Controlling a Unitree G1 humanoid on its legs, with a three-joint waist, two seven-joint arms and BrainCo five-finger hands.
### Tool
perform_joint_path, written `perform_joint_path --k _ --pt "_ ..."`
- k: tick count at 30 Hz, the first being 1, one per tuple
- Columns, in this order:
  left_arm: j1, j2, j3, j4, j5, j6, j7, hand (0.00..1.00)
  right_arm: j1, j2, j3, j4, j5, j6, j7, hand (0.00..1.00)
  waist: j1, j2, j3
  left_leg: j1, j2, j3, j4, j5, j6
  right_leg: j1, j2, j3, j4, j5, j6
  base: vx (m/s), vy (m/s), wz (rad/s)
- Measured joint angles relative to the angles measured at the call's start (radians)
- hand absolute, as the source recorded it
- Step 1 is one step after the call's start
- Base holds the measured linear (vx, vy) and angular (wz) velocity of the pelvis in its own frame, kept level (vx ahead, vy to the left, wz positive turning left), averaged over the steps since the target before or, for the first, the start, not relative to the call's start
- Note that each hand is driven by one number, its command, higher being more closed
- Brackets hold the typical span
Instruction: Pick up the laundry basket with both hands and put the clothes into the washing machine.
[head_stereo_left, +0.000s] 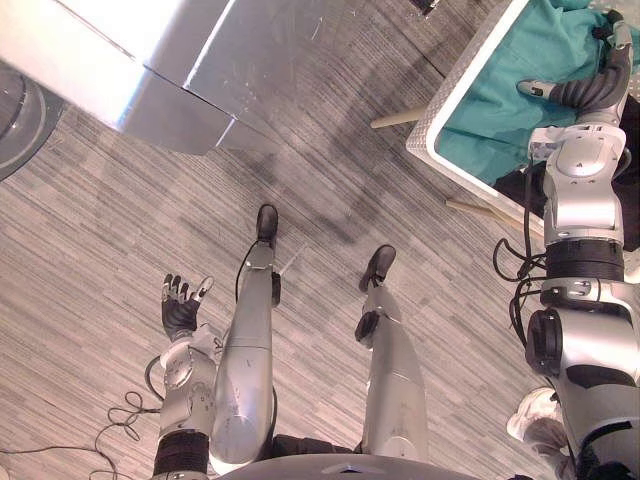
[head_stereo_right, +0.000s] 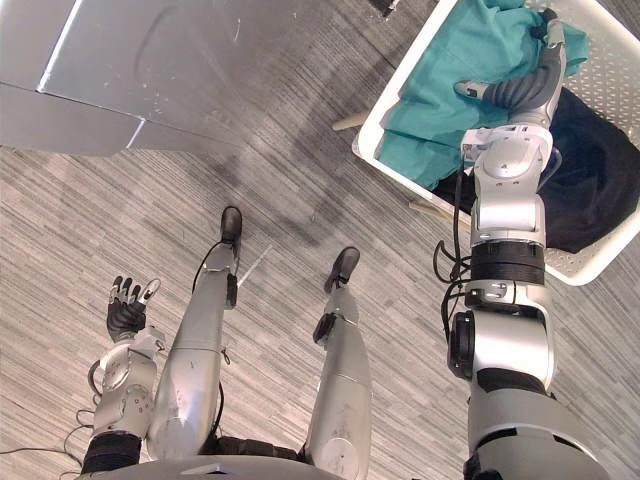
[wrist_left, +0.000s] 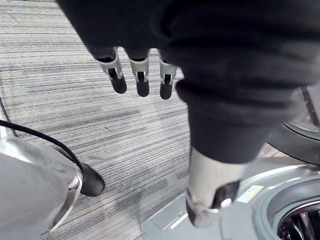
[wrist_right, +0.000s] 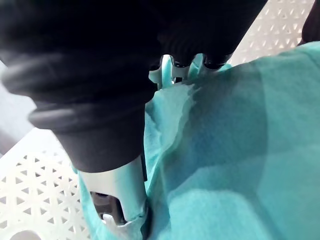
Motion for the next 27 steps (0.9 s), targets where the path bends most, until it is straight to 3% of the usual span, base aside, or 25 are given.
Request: perform_joint_path --k 8,16,22,23,27 --pt "0.000 -0.001 0.001 0.000 -0.018 -0.004 -0.001 0.00 -0.002 -0.001 0.020 0.055 0.080 -0.032 0.076 0.00 0.001 0.000 0.000 -0.026 0.010 -0.012 0.025 -0.010 -0.003 -0.015 0.009 -0.008 0.014 -0.007 -0.007 0.01 0.003 -0.01" --pt "0.000 0.002 0.012 0.002 -0.047 0.007 -0.039 0.00 0.012 -0.067 0.095 0.171 0.155 -0.068 0.242 0.00 0.005 0.000 0.000 -0.028 0.010 -0.028 0.027 -0.011 -0.005 -0.011 0.009 -0.028 0.036 -0.023 -0.012 0.02 0.002 0.04" --pt "0.000 0.005 0.024 0.003 -0.047 0.020 -0.052 0.00 0.010 -0.084 0.097 0.205 0.159 -0.071 0.285 0.00 0.005 0.000 0.000 -0.028 0.011 -0.029 0.031 -0.011 -0.005 -0.009 0.009 -0.030 0.038 -0.023 -0.013 0.00 0.000 0.00" --pt "0.000 0.004 0.023 0.003 -0.047 0.022 -0.052 0.00 0.009 -0.084 0.097 0.209 0.158 -0.071 0.286 1.00 0.005 0.000 0.000 -0.028 0.011 -0.029 0.035 -0.011 -0.005 -0.009 0.009 -0.031 0.039 -0.023 -0.013 0.00 0.000 0.00" --pt "0.000 0.005 0.023 0.005 -0.047 0.022 -0.053 0.00 0.004 -0.085 0.097 0.223 0.158 -0.071 0.286 1.00 0.006 0.000 -0.001 -0.033 0.014 -0.031 0.043 -0.016 -0.003 -0.008 0.012 -0.032 0.042 -0.023 -0.013 0.00 0.000 0.00"
